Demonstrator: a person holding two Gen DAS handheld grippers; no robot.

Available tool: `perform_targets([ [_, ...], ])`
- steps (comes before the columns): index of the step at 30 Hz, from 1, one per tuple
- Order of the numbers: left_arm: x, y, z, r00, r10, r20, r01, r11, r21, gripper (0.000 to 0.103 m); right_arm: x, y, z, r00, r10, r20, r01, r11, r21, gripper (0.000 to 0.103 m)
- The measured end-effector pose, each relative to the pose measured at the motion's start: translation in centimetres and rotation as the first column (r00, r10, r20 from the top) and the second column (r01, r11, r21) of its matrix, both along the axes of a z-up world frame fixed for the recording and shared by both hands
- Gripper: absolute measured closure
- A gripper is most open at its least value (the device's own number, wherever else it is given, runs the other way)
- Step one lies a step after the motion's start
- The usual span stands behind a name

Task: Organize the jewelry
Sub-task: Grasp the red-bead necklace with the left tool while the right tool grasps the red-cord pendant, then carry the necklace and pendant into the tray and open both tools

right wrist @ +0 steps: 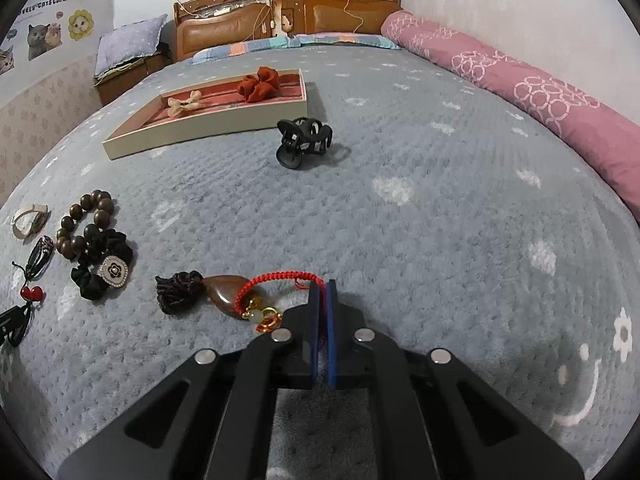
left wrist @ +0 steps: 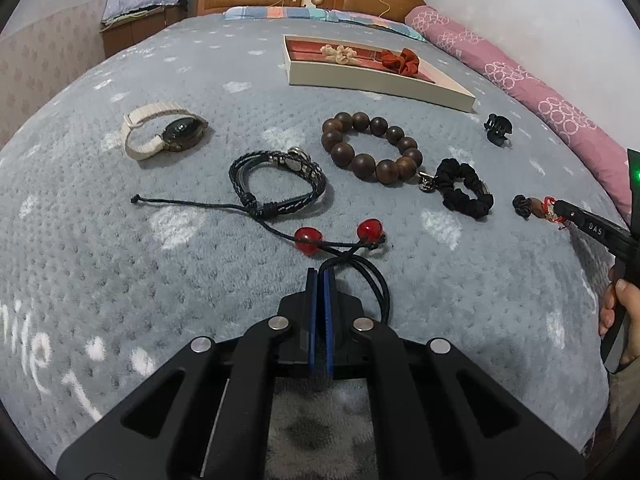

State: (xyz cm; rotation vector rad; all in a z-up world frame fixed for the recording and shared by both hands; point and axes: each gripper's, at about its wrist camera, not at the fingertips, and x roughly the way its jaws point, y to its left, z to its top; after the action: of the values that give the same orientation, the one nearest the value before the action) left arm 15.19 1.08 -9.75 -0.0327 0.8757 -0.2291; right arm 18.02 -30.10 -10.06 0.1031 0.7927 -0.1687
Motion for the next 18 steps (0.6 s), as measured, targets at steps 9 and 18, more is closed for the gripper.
perform_targets([
  [9,-0.2,0.4,1.2,0.999,0.015,0.039,-0.015,1.000,-0.001,0.102,-0.8,-0.2,1.0,0.999,-0.010,0.054,0.010,1.000,-0.003,0.100],
  [18,0.6,0.5,3.3,0.995,0.027,0.098,-0.027,1.000,-0.002,0.102,-1.2,-0.2,2.6,0.993,-0.015,0.115,0.018,1.000,-0.023,0.100],
])
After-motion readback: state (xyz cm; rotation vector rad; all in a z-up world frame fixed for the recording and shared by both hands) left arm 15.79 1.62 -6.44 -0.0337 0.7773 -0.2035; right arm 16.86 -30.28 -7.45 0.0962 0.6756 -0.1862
